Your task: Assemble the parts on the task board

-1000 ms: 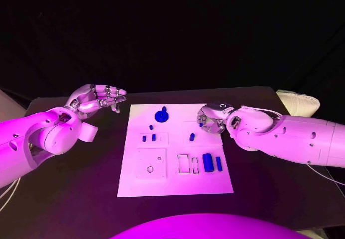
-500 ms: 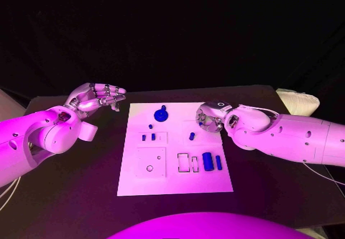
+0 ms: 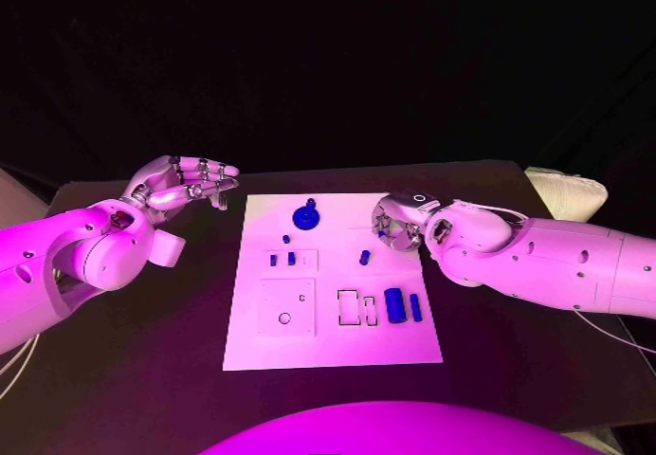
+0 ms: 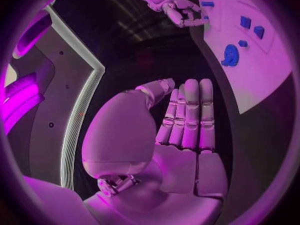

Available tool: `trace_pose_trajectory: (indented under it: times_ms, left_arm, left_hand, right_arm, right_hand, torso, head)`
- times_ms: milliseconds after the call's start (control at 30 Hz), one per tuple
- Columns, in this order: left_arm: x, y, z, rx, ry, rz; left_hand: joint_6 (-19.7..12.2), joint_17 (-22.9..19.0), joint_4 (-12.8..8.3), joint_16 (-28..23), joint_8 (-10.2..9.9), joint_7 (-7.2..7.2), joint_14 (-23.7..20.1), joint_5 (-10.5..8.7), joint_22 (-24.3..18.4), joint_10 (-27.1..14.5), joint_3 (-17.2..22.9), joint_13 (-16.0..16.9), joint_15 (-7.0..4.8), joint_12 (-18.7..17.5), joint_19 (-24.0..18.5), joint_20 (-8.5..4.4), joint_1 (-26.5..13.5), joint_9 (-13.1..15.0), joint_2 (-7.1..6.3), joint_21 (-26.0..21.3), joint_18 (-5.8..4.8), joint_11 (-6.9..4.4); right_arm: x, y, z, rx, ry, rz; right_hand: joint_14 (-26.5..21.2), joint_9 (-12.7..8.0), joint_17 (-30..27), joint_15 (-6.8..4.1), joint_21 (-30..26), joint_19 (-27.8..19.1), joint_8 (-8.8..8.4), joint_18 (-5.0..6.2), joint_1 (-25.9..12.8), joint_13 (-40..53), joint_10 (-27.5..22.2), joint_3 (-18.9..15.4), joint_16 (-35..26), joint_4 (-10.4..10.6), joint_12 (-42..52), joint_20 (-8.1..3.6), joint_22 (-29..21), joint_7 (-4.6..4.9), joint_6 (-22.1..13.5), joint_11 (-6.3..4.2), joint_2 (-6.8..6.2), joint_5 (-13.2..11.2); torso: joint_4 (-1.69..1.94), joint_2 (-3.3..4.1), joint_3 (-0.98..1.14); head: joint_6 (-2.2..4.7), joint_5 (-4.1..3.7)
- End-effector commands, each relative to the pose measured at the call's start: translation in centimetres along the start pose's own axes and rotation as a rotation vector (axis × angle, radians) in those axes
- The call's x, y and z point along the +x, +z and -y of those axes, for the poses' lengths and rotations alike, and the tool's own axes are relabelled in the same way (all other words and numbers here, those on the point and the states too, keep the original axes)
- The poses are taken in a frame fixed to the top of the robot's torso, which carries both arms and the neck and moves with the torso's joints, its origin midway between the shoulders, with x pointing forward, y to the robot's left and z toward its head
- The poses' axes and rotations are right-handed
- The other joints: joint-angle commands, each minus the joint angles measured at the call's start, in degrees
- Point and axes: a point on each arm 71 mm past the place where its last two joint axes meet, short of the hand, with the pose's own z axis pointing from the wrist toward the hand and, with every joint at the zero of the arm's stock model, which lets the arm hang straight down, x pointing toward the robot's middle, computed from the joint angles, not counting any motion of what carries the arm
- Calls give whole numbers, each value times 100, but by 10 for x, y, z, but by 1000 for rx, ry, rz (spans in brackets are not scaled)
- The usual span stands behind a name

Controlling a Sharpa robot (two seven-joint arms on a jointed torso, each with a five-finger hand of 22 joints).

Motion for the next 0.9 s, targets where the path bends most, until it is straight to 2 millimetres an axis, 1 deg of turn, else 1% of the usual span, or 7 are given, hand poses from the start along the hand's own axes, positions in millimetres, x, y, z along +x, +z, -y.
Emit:
trace_pose_trajectory:
  times_ms: [33,233,400,600,700,833,900]
  left_arm:
    - [0,0,1,4,-10,-6]
    - [0,1,0,1,-10,-4]
    - [-2,2,-1,-1,-8,-1]
    - [-4,2,-2,-4,-6,4]
    - [-4,2,-2,-5,-6,4]
    - [-2,3,-2,-4,-7,1]
    - [-1,3,-2,-4,-8,-1]
  left_hand:
    - [-33,-10,-21,-37,24,6,-6,21,-7,-9,-4,-8,-15,22,13,10,32,-10,1,-32,40,10]
    - [-39,-11,-35,-39,25,9,2,26,-5,-16,-7,-14,-16,23,22,7,49,-13,0,-27,40,12]
    - [-41,-11,-41,-40,25,10,5,29,-4,-18,-7,-17,-16,24,26,6,57,-14,1,-24,40,12]
    - [-41,-11,-41,-40,25,10,5,29,-4,-18,-7,-17,-16,24,26,6,57,-14,1,-24,40,12]
    - [-41,-11,-41,-40,25,10,5,29,-4,-18,-7,-17,-16,24,26,6,57,-14,1,-24,40,12]
    - [-41,-11,-41,-40,25,10,5,29,-4,-18,-7,-17,-16,24,26,6,57,-14,1,-24,40,12]
    - [-41,-11,-41,-40,25,10,5,29,-4,-18,-7,-17,-16,24,26,6,57,-14,1,-24,40,12]
  right_arm:
    - [3,-3,-5,0,16,32]
    - [-5,-6,-7,1,46,92]
    - [-16,-8,-5,10,67,131]
    - [-30,-15,-8,3,104,168]
    - [-35,-20,-15,-16,127,180]
    - [-39,-23,-32,-65,160,186]
    - [-39,-24,-45,-99,173,184]
  right_hand:
    - [194,13,-7,-38,55,44,31,-90,98,7,109,40,20,-9,-18,-20,282,8,24,-70,145,-42]
    - [197,27,0,-40,97,56,35,-97,83,7,125,63,26,-28,-29,-22,306,6,28,-72,146,-60]
    - [200,35,11,-40,112,60,37,-100,72,7,133,76,34,-40,-37,-23,316,5,30,-73,145,-72]
    - [201,40,12,-41,142,68,39,-105,65,7,139,82,35,-45,-41,-23,332,5,32,-73,144,-77]
    - [203,41,18,-41,157,72,39,-108,64,7,140,83,39,-47,-42,-23,339,5,32,-73,143,-77]
    - [202,45,10,-42,166,74,40,-109,61,7,143,88,34,-55,-46,-24,345,4,32,-74,139,-77]
    - [202,45,10,-42,166,74,40,-109,61,7,143,88,34,-55,-46,-24,345,4,32,-74,139,-77]
  torso:
    - [-3,-1,6]
    - [-2,-3,0]
    - [-1,-7,1]
    - [-10,-6,1]
    - [-13,-9,1]
    - [-21,-8,3]
    - [-14,-8,3]
  head:
    - [10,9]
    - [23,14]
    - [34,13]
    - [45,44]
    - [53,75]
    - [61,130]
    - [76,176]
